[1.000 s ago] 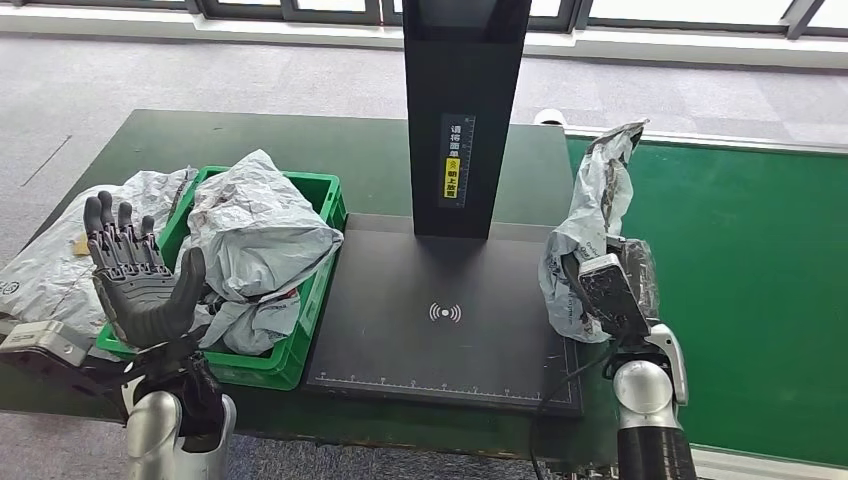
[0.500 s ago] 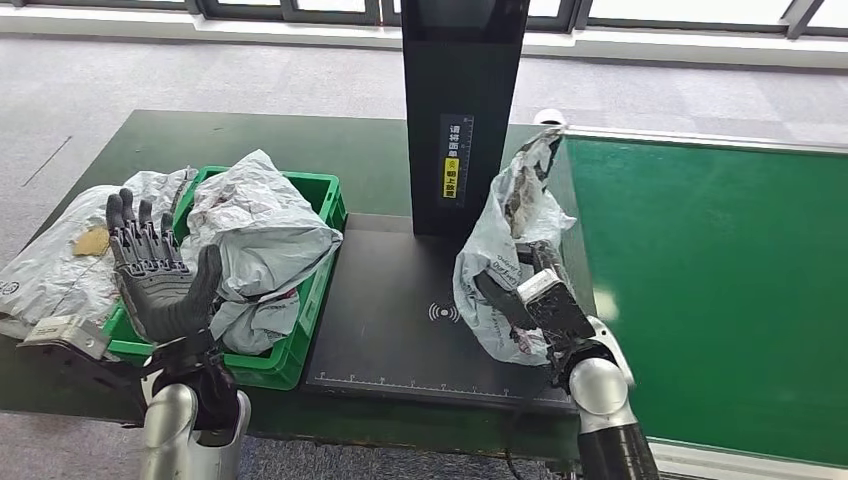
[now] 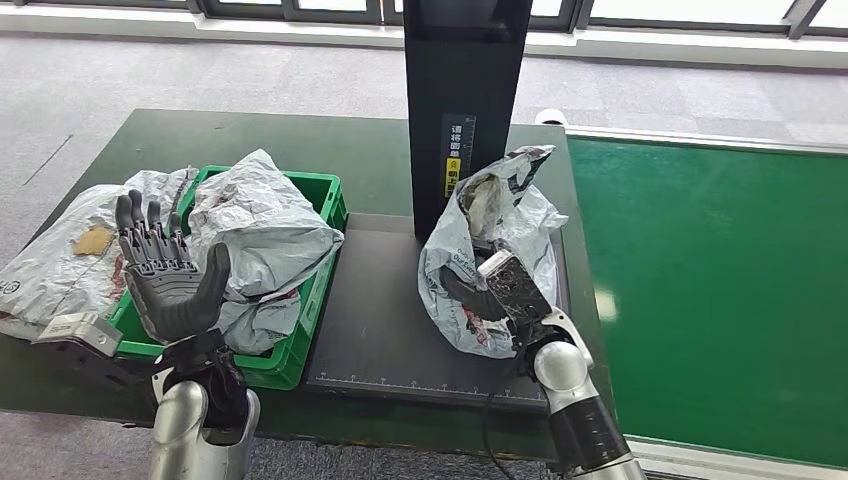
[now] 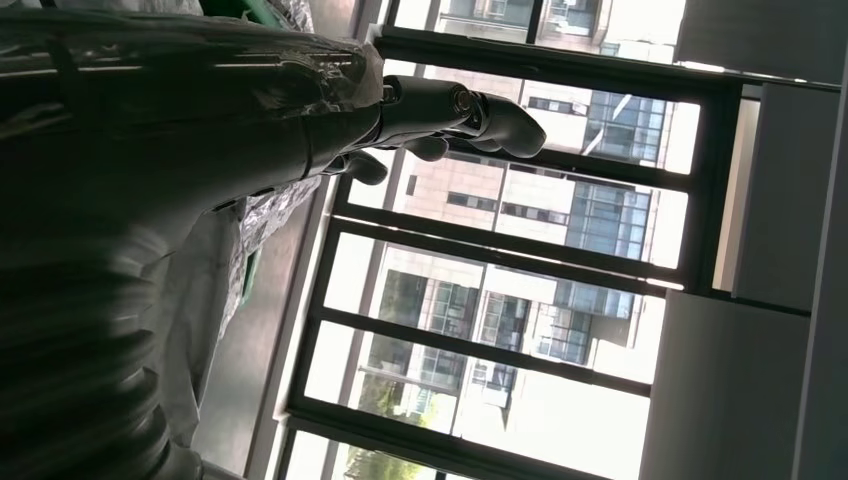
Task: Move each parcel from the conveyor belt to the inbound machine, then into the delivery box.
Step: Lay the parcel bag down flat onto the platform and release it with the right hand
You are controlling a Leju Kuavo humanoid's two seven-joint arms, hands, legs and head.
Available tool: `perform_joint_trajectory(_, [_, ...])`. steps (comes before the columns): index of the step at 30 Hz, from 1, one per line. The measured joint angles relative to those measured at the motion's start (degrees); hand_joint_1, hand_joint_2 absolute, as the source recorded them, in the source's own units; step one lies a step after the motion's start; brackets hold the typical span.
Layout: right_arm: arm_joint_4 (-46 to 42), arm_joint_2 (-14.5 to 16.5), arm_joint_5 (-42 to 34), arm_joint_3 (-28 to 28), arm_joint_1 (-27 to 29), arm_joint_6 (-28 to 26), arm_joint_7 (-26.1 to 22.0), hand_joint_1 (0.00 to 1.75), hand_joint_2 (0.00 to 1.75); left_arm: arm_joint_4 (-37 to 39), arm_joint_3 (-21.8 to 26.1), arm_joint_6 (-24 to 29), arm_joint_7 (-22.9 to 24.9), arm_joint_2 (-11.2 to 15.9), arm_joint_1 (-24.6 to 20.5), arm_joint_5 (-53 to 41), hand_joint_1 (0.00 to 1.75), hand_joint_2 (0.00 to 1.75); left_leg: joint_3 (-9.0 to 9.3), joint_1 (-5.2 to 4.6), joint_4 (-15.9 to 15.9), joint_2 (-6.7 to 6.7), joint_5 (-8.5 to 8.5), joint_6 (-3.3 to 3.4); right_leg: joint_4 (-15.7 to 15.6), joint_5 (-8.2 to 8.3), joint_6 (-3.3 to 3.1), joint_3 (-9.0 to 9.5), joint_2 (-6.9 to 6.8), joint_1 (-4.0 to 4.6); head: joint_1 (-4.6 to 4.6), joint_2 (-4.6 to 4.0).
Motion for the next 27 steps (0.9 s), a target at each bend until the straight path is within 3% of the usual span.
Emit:
perform_joint_trajectory(3, [0.88, 0.07, 0.06, 0.09, -0.49, -0.54, 0.00, 0.00, 1.75, 0.00, -0.05, 0.16, 0.00, 0.15, 0.04, 0.01, 0.00, 1.75, 0.00, 0.00, 0.00, 0.00, 0.00, 0.00, 0.00, 0.00, 0.00, 0.00, -0.01, 0.00, 0.00, 0.00])
perform_joint_trajectory(7, [1.44, 0.19, 0.26, 0.12, -0.61, -1.24, 0.00, 0.00, 0.00, 0.00, -0.05, 0.24, -0.01, 0.24, 0.07, 0.01, 0.00, 1.75, -0.01, 0.00, 0.00, 0.00, 0.00, 0.00, 0.00, 0.00, 0.00, 0.00, -0.01, 0.00, 0.00, 0.00])
perform_joint_trajectory(17, [1.70, 0.19, 1.57, 0.12, -0.69, -8.97, -0.14, 0.00, 0.00, -0.02, -0.08, 1.37, -0.26, 0.58, 0.83, 0.12, 0.00, 1.75, 0.00, 0.00, 0.00, 0.00, 0.00, 0.00, 0.00, 0.00, 0.00, -0.01, 0.00, 0.00, 0.00, 0.00])
perform_joint_trajectory(27, [1.49, 0.11, 9.11, 0.12, -0.56, -17.92, 0.44, 0.00, 0.00, -0.04, -0.08, 2.37, -0.61, 0.77, 1.11, 0.14, 0.00, 1.75, 0.01, 0.00, 0.00, 0.01, 0.00, 0.00, 0.00, 0.00, 0.00, -0.02, 0.01, 0.00, 0.00, 0.00])
